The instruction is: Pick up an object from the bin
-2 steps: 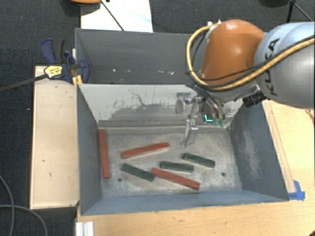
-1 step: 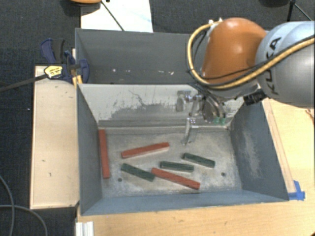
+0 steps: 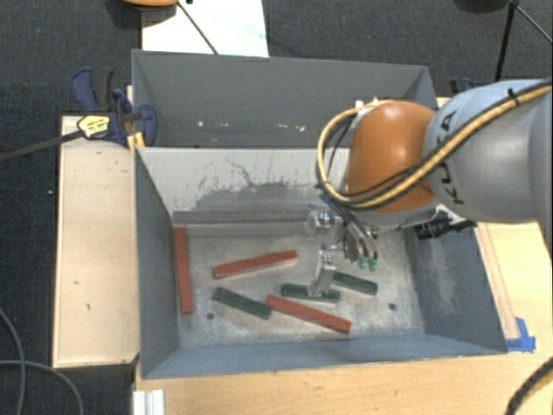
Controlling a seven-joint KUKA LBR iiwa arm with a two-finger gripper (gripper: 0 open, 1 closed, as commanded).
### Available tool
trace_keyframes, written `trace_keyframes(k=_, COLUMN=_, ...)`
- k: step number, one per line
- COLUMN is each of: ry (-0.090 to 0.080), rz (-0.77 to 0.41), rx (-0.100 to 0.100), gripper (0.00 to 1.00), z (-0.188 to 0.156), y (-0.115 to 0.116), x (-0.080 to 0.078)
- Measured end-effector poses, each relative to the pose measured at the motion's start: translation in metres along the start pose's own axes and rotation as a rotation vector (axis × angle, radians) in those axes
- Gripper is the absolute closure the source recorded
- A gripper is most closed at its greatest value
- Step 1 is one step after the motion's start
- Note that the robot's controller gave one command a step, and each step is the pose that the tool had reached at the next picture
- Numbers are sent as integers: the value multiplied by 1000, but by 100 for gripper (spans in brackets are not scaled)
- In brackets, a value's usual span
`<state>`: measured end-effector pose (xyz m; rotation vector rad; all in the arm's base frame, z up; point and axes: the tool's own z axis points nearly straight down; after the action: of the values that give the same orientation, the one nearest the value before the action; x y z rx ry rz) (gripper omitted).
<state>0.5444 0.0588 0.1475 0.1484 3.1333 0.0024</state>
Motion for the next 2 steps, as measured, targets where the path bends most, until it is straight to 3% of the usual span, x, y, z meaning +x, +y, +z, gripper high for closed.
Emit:
trace_keyframes(k=1, ry=6, rz=9, rx=2, gripper=0, z=3, y=-9, x=23)
trace_keyframes(k=2, ry=2, rz=83, rx=1, gripper=0, z=32, y=-4, x=37)
